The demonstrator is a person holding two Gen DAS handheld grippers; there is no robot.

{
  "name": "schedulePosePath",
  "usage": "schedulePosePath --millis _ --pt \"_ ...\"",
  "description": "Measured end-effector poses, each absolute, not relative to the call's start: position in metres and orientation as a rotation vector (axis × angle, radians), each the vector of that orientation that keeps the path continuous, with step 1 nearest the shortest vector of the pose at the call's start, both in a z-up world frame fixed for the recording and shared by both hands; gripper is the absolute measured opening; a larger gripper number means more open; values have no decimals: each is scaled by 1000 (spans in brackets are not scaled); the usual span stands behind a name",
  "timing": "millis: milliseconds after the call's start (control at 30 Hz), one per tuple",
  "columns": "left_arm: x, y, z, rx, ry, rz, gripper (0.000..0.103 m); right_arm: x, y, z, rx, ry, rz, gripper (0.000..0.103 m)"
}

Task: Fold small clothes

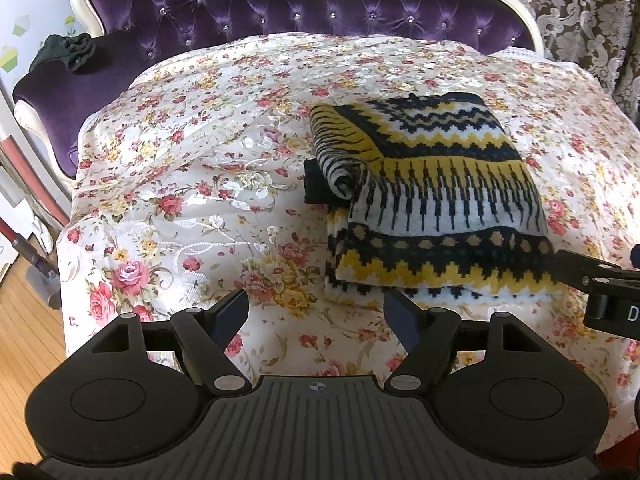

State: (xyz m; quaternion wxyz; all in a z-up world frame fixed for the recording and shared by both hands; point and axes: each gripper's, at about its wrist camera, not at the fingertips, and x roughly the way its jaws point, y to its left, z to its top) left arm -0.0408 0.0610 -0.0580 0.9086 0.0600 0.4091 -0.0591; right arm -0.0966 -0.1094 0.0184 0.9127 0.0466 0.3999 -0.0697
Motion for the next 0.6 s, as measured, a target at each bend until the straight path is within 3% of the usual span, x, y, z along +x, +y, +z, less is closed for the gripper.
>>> schedulePosePath --millis 600 --pt "-33 64 -64 115 867 -107 73 -91 -110 10 108 850 -138 103"
